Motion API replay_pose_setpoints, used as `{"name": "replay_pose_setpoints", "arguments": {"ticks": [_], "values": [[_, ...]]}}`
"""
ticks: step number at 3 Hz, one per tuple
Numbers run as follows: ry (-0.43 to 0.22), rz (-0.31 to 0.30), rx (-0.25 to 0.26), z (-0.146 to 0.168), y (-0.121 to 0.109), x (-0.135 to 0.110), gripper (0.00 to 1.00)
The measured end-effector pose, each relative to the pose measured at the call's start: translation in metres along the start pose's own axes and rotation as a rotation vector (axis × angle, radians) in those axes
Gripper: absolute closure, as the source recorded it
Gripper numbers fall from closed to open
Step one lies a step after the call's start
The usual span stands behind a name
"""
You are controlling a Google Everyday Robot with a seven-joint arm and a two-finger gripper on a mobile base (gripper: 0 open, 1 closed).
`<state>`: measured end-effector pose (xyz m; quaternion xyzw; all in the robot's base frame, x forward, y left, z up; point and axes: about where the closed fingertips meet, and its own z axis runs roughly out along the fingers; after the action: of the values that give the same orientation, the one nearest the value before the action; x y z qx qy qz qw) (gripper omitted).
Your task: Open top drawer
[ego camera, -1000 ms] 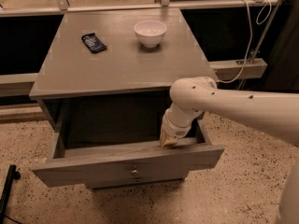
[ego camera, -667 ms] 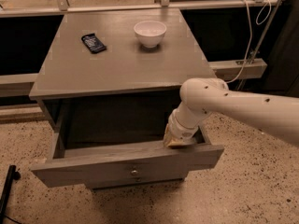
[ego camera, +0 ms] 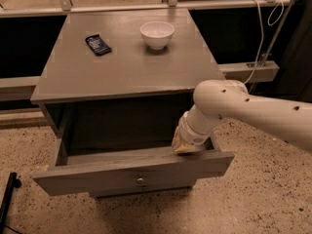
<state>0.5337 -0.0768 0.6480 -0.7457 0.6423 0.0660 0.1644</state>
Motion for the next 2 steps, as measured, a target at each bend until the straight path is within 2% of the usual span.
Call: {"name": "replay_pose_setpoints", "arguments": {"ticks": [2], "values": [[-0.001,-0.037,-0.109,0.017,0.016,-0.008,1.0]]}}
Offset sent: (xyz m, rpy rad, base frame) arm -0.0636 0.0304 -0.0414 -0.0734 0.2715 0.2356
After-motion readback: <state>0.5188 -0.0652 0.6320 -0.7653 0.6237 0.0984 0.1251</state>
